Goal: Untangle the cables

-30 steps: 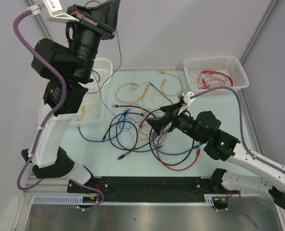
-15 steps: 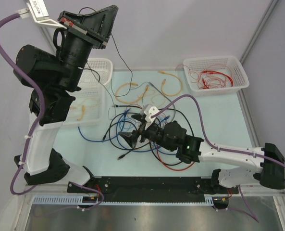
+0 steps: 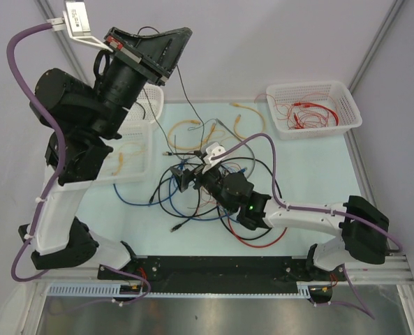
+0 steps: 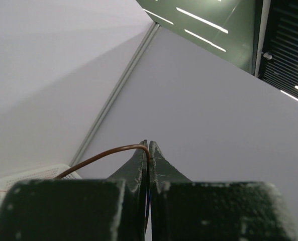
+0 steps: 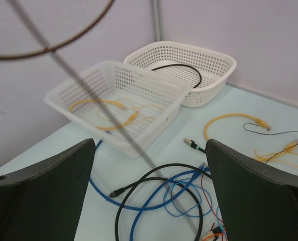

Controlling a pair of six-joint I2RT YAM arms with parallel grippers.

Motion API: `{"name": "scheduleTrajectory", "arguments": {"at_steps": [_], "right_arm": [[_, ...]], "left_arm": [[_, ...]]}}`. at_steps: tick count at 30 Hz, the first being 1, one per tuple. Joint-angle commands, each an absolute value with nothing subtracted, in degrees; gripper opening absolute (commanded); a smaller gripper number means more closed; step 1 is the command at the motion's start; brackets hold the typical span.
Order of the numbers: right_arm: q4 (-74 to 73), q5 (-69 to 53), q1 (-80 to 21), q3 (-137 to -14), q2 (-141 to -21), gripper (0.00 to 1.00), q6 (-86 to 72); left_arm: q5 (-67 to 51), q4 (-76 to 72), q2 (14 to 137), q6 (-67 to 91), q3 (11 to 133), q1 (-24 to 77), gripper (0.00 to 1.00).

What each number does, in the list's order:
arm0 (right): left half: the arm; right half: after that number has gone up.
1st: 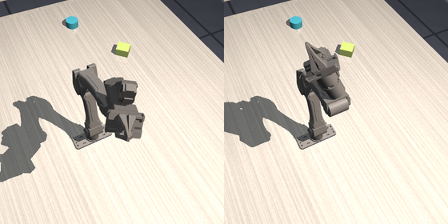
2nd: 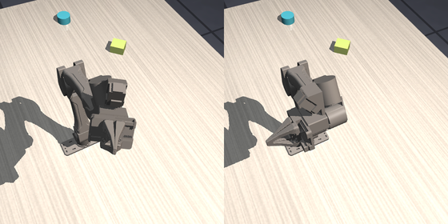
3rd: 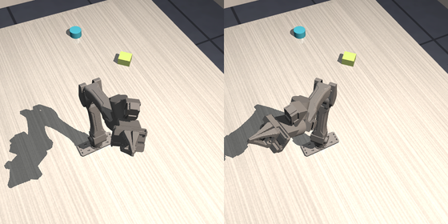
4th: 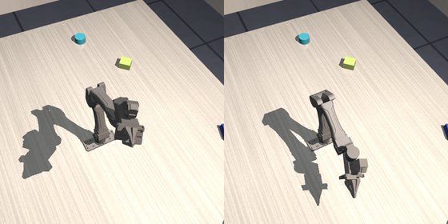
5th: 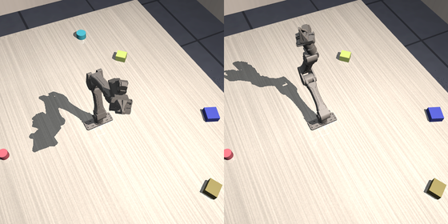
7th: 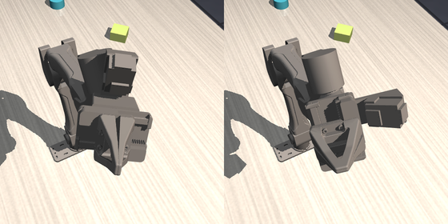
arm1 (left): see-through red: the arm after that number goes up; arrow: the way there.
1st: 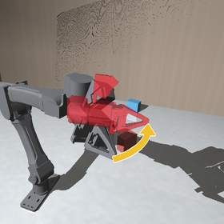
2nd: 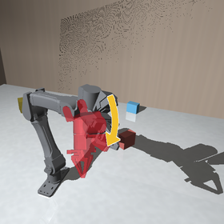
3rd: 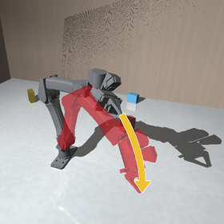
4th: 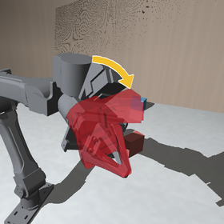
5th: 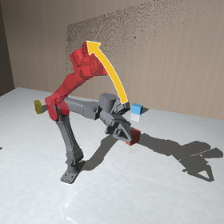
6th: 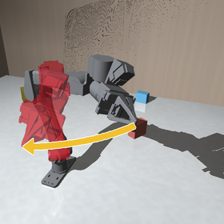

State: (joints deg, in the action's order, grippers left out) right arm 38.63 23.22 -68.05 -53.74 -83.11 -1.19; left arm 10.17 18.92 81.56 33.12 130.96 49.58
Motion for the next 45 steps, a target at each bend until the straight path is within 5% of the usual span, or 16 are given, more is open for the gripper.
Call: {"name": "scheduleTrajectory", "arguments": {"at_steps": [1, 4, 7, 10, 11, 16, 24, 31, 34, 42, 45], "right_arm": [[45.79, 27.86, -66.63, -56.6, -84.9, 0.96, -0.18], [45.53, 27.25, -65.66, -57.04, -86.31, 0.93, -0.17], [41.86, 27.16, -65.13, -57.04, -85.26, 0.57, -2.19], [34.41, 29.86, -65.91, -57.04, -80.54, 0.06, -4.04], [31.76, 31.62, -66.7, -57.13, -78.85, 0.0, -4.65], [9.61, 33.05, -66.19, -57.13, -64.1, 0.0, -12.03], [-14.57, 24.89, -59.94, -65.91, -51.94, 0.0, -20.03], [-14.24, 20.4, -58.8, -68.38, -53.87, 0.0, -23.29], [-13.62, 18.28, -57.84, -68.9, -55.1, 0.0, -24.34], [-14.24, 16.17, -56.6, -69.35, -55.9, 0.0, -25.83], [-14.85, 13.98, -54.68, -69.96, -55.02, 0.0, -27.94]], "left_arm": [[8.17, 18.63, 79.37, 34.89, 129.73, 50.45, 0.0], [7.3, 18.63, 79.36, 35.42, 129.55, 50.8, 0.0], [7.91, 19.33, 79.28, 34.72, 129.55, 50.89, 0.0], [11.76, 20.47, 78.4, 31.74, 128.33, 50.98, 0.0], [13.08, 20.39, 77.18, 29.64, 127.28, 50.98, 0.0], [25.2, 18.02, 71.9, 24.87, 113.51, 50.72, 0.0], [23.13, 6.08, 61.19, 25.31, 84.68, 48.26, 0.0], [8.11, -2.88, 58.54, 28.73, 72.7, 47.99, 0.01], [1.16, -7.81, 58.1, 30.49, 68.91, 47.99, 0.13], [-12.47, -18.28, 60.55, 33.92, 64.77, 47.99, 0.14], [-16.16, -18.02, 61.35, 33.31, 64.52, 47.99, 0.23]]}}
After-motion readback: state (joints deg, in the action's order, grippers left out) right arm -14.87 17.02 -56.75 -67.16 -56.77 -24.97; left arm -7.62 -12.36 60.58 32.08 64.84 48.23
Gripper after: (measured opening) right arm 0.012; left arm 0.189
